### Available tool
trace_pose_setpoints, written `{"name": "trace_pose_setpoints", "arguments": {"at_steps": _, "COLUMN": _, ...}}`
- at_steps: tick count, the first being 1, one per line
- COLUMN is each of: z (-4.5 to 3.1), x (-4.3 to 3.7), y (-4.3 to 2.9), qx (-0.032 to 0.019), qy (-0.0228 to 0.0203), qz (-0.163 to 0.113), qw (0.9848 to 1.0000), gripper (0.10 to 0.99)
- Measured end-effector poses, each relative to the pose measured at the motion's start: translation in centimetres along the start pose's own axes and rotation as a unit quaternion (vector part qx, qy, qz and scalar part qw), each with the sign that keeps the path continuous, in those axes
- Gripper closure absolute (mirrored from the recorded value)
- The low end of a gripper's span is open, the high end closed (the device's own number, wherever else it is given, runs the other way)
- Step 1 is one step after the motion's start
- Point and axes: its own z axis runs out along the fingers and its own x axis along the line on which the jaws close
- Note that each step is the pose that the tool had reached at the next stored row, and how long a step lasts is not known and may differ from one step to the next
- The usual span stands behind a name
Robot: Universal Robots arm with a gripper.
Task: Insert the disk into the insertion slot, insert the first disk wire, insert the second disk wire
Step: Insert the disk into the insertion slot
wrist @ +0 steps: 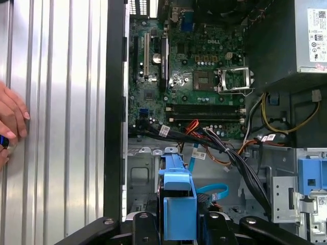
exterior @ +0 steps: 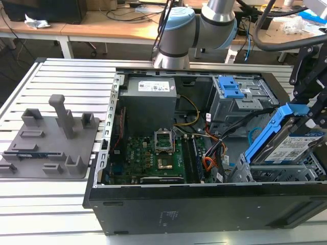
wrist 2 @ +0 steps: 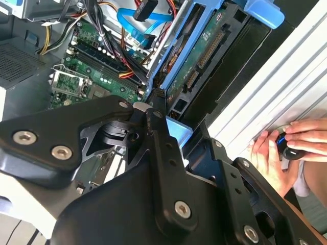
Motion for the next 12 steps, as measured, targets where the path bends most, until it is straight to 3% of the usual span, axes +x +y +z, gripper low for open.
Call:
{"name": "trace_pose_setpoints", "arguments": {"at_steps": 7, "z": 1.66, "x": 0.07, "y": -0.13, "qx": 0.0001, "qy": 0.0000, "qz": 0.000, "qw": 1.0000, "gripper": 0.722}}
{"name": "trace_pose_setpoints", "arguments": {"at_steps": 10, "z": 1.68, "x": 0.08, "y": -0.12, "qx": 0.0000, "qy": 0.0001, "qz": 0.000, "qw": 1.0000, "gripper": 0.529}}
{"name": "trace_pose_setpoints", "arguments": {"at_steps": 11, "z": 1.68, "x": 0.08, "y": -0.13, "qx": 0.0000, "qy": 0.0000, "qz": 0.000, "qw": 1.0000, "gripper": 0.529}}
{"name": "trace_pose_setpoints", "arguments": {"at_steps": 12, "z": 1.68, "x": 0.08, "y": -0.13, "qx": 0.0000, "qy": 0.0001, "qz": 0.000, "qw": 1.0000, "gripper": 0.463}}
